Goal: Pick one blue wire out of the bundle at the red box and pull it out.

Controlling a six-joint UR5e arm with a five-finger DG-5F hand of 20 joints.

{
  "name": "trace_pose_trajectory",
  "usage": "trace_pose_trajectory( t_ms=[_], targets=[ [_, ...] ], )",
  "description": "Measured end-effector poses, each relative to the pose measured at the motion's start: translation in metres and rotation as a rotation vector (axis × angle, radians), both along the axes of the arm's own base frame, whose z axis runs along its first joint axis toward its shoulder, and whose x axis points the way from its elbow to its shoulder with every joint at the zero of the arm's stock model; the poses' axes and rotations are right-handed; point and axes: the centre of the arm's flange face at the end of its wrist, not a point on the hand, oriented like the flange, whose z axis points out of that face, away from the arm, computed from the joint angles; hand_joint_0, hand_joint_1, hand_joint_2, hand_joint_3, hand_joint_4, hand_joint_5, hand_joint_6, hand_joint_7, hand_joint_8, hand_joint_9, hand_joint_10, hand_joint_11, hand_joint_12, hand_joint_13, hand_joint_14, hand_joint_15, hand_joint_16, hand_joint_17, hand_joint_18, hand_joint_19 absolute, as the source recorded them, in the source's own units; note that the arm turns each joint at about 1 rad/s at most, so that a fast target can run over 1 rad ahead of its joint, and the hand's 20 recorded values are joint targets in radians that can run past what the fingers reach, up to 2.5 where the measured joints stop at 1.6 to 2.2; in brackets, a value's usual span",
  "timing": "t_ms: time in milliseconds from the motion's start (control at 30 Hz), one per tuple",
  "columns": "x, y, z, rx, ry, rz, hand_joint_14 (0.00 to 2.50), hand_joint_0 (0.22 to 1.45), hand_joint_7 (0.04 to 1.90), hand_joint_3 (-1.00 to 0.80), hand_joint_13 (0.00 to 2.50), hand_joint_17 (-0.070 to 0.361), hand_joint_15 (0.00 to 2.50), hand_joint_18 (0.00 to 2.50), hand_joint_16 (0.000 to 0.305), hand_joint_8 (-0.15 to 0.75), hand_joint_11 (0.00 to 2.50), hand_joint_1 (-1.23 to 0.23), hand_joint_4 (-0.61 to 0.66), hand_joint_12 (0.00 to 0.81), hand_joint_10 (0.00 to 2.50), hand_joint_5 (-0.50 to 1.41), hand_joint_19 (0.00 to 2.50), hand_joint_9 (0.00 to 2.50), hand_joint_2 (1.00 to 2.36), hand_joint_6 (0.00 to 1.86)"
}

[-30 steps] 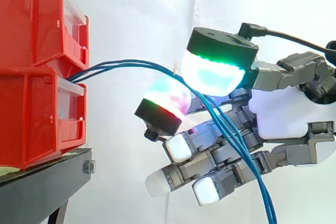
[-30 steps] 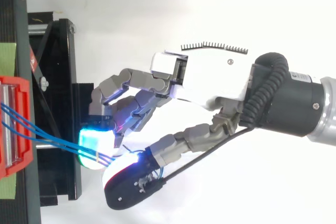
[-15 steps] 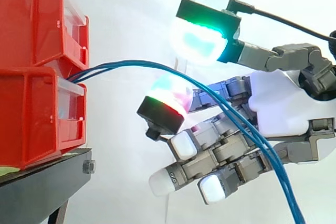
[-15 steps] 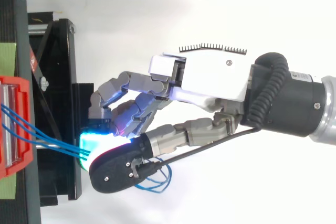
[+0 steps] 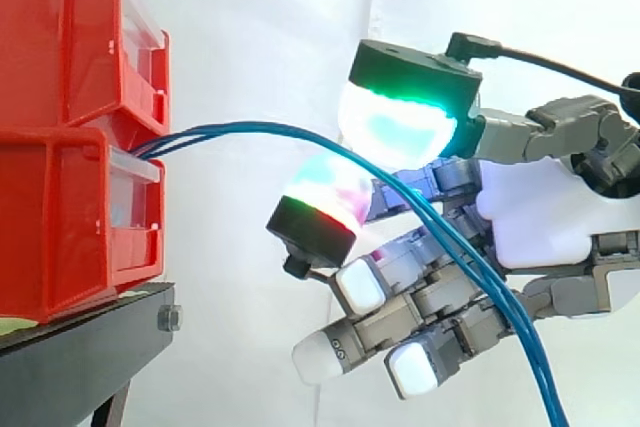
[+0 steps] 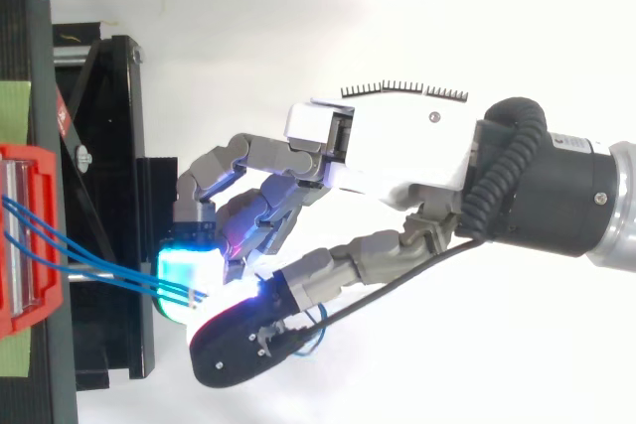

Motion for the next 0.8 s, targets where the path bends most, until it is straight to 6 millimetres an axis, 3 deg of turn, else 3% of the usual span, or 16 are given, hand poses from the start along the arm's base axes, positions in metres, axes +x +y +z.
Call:
trace_pose_trajectory(
  t_ms=[133, 233, 300, 367, 533, 800],
  targets=[
    [0.0001, -0.0001, 0.0000, 0.001, 0.000, 0.000, 0.01, 0.71, 1.01, -0.50, 0.75, 0.135, 0.29, 0.86, 0.060, 0.398, 0.64, -0.92, 0.21, 0.479, 0.02, -0.19, 0.41, 0.91, 1.00, 0.89],
    [0.0000, -0.0007, 0.0001, 0.001, 0.000, 0.000, 0.01, 0.63, 1.02, -0.50, 0.75, 0.135, 0.31, 0.86, 0.060, 0.394, 0.65, -0.92, 0.22, 0.477, 0.02, -0.19, 0.42, 0.91, 1.00, 0.89],
    [-0.0001, -0.0005, 0.0000, 0.001, 0.001, 0.003, 0.01, 0.55, 1.02, -0.50, 0.75, 0.141, 0.32, 0.86, 0.063, 0.402, 0.64, -0.86, 0.23, 0.490, 0.02, -0.19, 0.43, 0.90, 1.00, 0.89],
    [-0.0002, -0.0002, -0.0001, 0.002, 0.004, 0.008, 0.01, 0.46, 0.99, -0.50, 0.77, 0.160, 0.32, 0.91, 0.071, 0.440, 0.64, -0.68, 0.26, 0.532, 0.02, -0.18, 0.44, 0.94, 1.00, 0.89],
    [-0.0008, 0.0005, -0.0007, 0.002, 0.010, 0.017, 0.01, 0.50, 1.03, -0.50, 0.75, 0.155, 0.33, 0.86, 0.069, 0.441, 0.62, -0.46, 0.24, 0.523, 0.02, -0.17, 0.48, 0.96, 1.00, 0.86],
    [-0.0010, 0.0006, -0.0007, 0.002, 0.013, 0.019, 0.01, 0.58, 1.10, -0.36, 0.75, 0.144, 0.33, 0.84, 0.064, 0.428, 0.64, -0.68, 0.25, 0.502, 0.02, -0.17, 0.49, 0.96, 1.01, 0.88]
  ],
)
